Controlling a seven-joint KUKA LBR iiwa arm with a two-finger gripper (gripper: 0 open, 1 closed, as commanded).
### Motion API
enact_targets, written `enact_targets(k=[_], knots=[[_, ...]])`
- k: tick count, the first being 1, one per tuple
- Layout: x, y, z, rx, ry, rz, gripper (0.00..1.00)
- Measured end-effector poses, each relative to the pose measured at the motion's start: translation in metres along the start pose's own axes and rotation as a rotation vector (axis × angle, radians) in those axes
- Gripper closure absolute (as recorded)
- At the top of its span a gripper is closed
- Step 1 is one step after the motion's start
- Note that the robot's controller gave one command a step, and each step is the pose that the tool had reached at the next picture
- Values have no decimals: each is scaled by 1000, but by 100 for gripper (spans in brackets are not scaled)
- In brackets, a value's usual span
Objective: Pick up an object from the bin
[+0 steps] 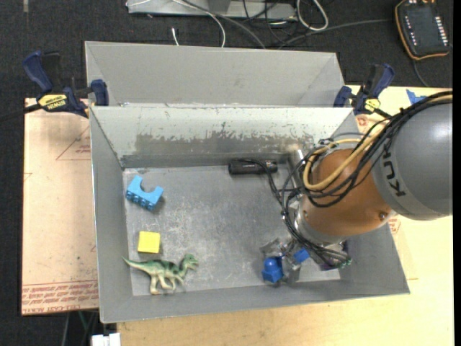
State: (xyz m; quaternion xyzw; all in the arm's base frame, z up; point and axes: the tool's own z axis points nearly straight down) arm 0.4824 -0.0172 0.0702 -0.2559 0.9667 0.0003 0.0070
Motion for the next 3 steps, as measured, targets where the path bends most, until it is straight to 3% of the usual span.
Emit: enact_targets(k=[1, 2, 3], knots=[[0, 0, 0, 0, 0, 0, 100], [-18, -46, 2, -8, 5, -10, 100], [-5, -20, -118, -8, 7, 20, 100]])
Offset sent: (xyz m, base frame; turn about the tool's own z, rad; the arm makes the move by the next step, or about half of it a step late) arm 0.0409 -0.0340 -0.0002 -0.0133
